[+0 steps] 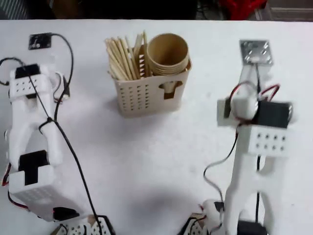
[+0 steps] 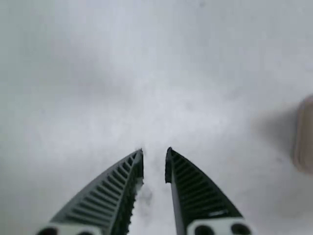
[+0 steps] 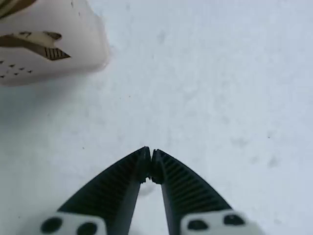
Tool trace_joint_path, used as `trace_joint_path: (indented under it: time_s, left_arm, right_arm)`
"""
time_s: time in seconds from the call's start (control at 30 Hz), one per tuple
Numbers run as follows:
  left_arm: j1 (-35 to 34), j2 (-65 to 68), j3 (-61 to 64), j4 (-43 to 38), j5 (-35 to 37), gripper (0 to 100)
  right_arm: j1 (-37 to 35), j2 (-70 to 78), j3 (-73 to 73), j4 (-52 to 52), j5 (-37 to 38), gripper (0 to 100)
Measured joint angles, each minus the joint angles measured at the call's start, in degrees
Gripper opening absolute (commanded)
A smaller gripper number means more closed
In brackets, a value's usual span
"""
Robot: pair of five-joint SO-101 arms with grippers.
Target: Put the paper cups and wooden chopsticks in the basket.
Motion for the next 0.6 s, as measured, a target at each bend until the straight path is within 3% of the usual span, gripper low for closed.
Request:
trace_joint_path:
  time_s: [0.27,0.6]
  left_arm:
    - [2.6,0.0,-13.3,25.9,-0.7,9]
    - [2.6,0.0,-14.6,27.6,-0.7,2]
  right_arm:
    - [-3.1,-18.2,27.1,-13.1,0.0,2.1]
    - [-3.2,-48.4,58.9,-30.2,0.0,2.1]
